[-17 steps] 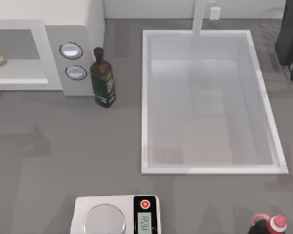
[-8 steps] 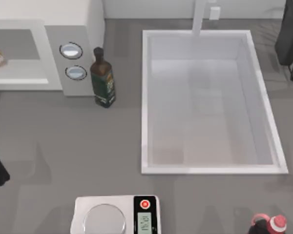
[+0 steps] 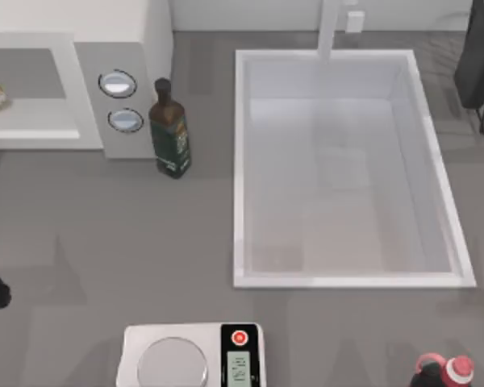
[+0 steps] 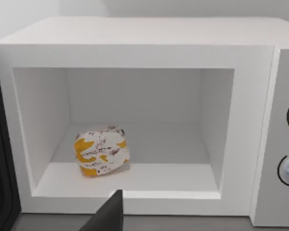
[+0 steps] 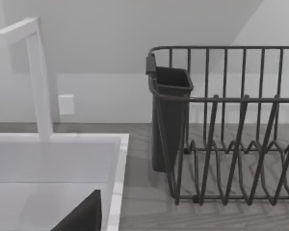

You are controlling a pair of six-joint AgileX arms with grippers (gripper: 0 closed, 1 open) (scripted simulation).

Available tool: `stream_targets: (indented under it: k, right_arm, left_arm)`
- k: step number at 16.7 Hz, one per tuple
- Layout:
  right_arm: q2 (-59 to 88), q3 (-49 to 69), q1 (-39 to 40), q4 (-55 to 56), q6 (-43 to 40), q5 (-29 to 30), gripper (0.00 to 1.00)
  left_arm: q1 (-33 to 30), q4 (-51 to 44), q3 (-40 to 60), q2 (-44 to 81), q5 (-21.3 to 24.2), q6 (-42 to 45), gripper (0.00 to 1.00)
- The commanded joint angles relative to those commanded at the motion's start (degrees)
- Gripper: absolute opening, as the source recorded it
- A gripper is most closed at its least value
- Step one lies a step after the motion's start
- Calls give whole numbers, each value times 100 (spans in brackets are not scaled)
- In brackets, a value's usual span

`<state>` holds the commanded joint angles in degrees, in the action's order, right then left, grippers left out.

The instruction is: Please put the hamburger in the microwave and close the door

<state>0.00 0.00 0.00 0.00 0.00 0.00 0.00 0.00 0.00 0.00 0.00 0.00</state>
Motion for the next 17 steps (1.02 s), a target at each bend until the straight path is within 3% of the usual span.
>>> stream_targets:
  k: [9,17]
  right_arm:
    - [0,0,0,0,0,0,100]
    - [0,0,0,0,0,0,100]
  left_arm:
    - [0,0,0,0,0,0,2]
    - [0,0,0,0,0,0,0]
